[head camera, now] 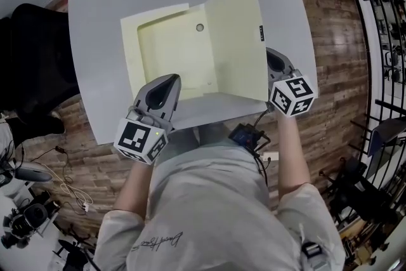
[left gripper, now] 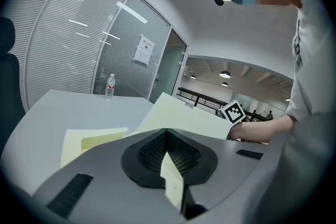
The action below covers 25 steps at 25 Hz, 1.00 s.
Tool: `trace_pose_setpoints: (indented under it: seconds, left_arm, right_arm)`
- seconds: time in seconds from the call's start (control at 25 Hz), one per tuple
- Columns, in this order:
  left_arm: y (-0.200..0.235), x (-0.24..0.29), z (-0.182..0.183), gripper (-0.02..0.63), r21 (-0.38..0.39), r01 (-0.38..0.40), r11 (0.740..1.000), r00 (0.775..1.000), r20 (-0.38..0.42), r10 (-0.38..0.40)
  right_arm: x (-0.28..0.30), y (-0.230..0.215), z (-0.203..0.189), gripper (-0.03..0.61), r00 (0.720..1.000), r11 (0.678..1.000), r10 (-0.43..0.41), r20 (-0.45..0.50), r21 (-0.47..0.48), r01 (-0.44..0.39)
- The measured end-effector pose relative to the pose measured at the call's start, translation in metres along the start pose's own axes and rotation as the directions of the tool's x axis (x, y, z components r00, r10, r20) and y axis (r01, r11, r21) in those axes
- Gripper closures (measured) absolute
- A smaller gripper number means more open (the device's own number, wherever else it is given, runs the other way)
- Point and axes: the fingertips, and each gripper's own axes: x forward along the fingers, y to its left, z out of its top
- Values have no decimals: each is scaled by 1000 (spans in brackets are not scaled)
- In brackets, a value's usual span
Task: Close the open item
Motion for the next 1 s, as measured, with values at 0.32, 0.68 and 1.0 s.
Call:
trace_pose_setpoints:
  seconds: [0.32, 0.68, 1.0]
  left_arm:
    - [10, -11, -1, 604, -6, -9, 1000, 1000, 6, 9]
    - [26, -20, 6, 606, -5, -20, 1000, 1000, 21, 20]
    - [56, -43, 5, 606, -12, -98, 995, 995, 29, 98]
  right_arm:
    - [5, 36, 17, 566, 999, 998, 53, 4, -23, -53]
    - [13, 69, 35, 566, 996, 993, 94, -2, -68, -94]
    - [14, 89, 40, 566, 993, 990, 116, -6, -77, -116]
